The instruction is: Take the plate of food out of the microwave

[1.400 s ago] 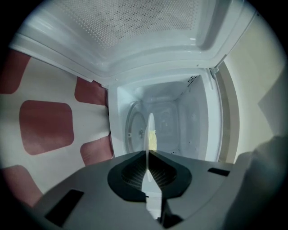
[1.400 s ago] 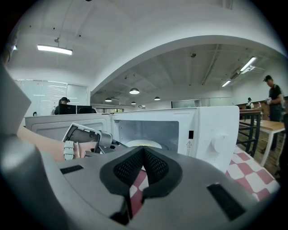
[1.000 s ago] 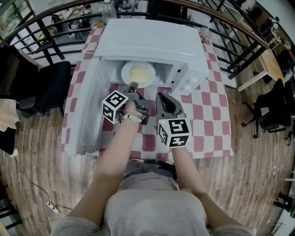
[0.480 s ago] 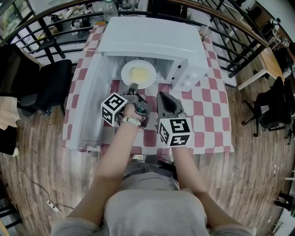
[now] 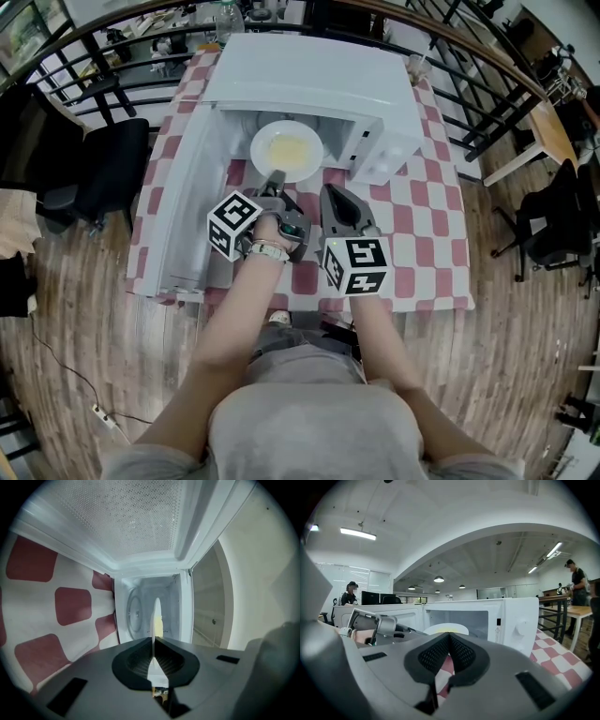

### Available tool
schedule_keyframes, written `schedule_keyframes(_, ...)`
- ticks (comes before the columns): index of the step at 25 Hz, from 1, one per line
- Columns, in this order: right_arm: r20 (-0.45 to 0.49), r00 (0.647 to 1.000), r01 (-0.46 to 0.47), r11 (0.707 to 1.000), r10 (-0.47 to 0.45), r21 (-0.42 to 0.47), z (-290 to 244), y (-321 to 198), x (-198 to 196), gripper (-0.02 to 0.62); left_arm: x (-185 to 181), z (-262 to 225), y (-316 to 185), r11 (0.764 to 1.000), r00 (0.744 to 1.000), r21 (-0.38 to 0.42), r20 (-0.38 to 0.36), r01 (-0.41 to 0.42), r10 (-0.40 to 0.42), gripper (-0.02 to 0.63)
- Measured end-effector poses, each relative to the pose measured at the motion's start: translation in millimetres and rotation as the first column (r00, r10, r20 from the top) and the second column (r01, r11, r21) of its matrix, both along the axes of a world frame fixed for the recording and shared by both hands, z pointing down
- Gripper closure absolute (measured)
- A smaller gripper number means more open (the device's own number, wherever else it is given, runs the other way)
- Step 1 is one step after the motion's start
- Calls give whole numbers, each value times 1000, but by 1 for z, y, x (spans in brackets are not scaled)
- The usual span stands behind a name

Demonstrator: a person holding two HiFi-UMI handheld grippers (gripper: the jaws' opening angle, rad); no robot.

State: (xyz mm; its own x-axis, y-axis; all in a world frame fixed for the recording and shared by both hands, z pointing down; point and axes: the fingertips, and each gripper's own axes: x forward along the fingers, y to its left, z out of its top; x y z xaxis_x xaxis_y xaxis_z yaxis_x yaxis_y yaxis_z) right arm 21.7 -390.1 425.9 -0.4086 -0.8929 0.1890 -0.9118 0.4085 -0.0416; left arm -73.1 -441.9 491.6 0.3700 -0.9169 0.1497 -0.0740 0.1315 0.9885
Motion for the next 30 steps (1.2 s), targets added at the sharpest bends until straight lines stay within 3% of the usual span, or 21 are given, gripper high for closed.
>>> schedule_keyframes(15, -8, 1000, 18, 1000, -18, 25, -21, 6, 5, 571, 5, -34, 24, 998, 1000, 60, -11, 25, -24, 592)
schedule_keyframes(30, 25, 1000, 15, 999, -16, 33, -48, 14, 9, 571, 8, -66, 48, 998, 1000, 49, 3, 31, -31, 592)
